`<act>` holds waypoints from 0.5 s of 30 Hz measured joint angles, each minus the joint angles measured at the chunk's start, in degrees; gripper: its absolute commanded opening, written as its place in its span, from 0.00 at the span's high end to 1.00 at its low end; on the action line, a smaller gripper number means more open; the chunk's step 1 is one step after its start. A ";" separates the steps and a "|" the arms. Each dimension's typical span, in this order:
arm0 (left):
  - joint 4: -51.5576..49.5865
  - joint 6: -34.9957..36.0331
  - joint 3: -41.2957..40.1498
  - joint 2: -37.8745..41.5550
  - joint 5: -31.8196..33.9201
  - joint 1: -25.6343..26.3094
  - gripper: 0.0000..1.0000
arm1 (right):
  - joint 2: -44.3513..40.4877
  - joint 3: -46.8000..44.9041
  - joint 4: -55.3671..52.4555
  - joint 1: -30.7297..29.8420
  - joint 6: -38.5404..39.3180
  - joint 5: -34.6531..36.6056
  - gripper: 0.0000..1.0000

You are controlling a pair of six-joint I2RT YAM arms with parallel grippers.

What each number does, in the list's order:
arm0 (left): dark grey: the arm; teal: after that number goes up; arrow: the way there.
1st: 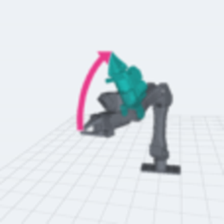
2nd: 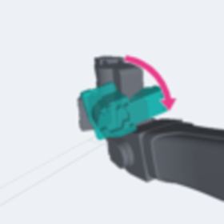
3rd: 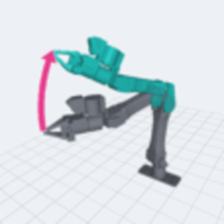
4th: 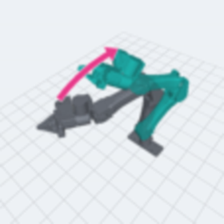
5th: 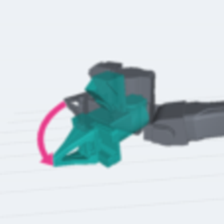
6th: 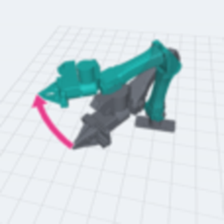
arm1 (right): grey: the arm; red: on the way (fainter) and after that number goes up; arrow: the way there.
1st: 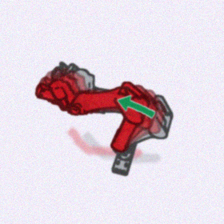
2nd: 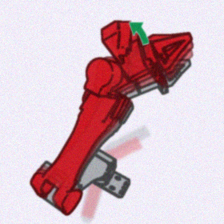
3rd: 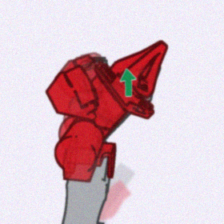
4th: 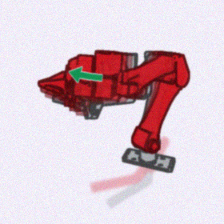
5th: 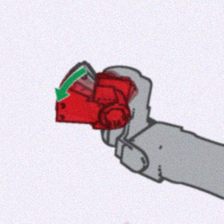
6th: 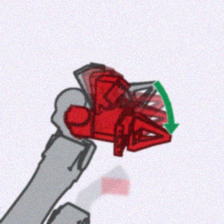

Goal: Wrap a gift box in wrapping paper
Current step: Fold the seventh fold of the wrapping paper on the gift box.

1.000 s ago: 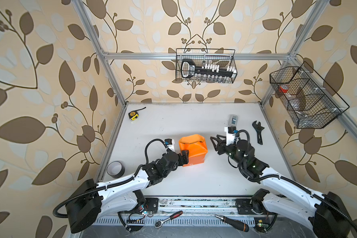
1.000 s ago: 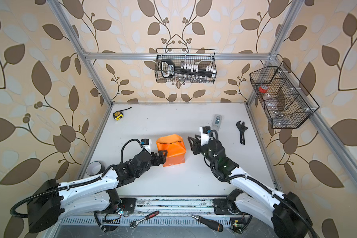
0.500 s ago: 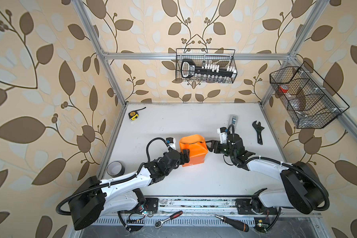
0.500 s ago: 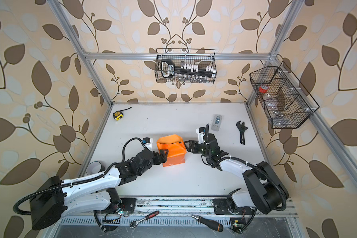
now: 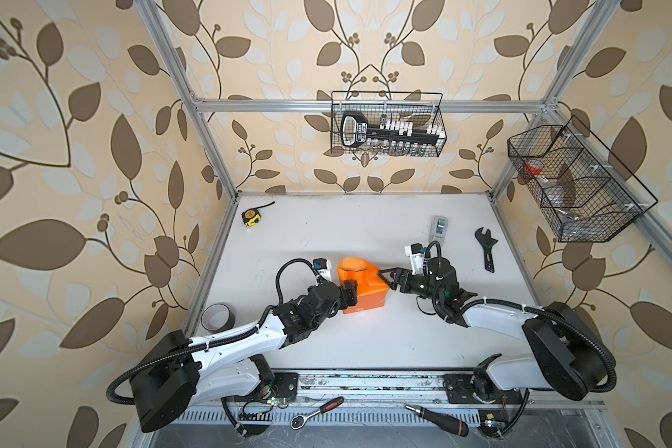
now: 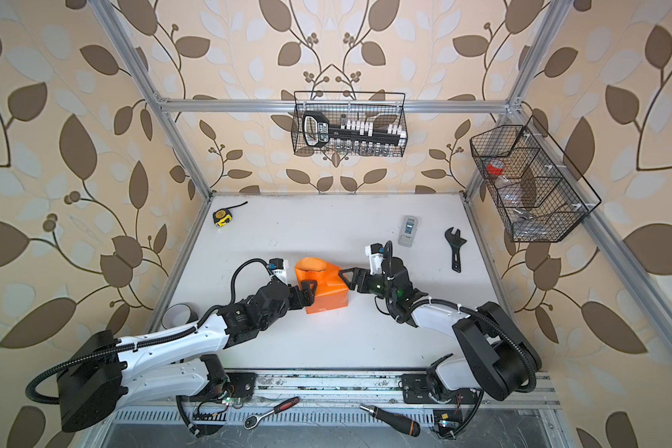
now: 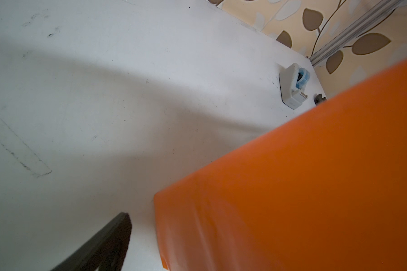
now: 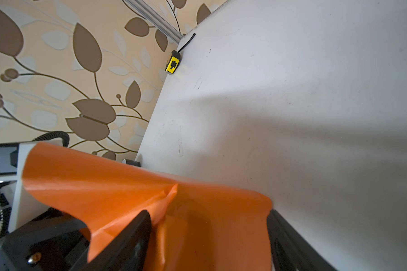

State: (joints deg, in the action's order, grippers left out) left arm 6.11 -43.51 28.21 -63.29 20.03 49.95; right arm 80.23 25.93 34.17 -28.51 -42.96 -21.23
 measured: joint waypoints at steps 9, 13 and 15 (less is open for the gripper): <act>-0.09 0.00 0.00 0.00 0.02 0.00 0.03 | 0.09 -1.31 2.16 -1.51 -1.01 0.74 0.21; -2.08 0.02 0.68 0.42 0.04 0.00 0.01 | 0.39 -1.31 2.60 -2.14 -1.16 1.66 0.21; -5.11 0.04 1.29 1.81 0.02 0.00 0.01 | 0.96 -1.31 3.41 -2.25 -1.20 1.95 0.21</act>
State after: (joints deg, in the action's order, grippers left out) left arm 0.99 -43.46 29.50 -61.47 20.05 49.95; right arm 81.19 24.62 37.58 -30.76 -44.16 -19.29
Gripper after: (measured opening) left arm 0.989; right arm 0.787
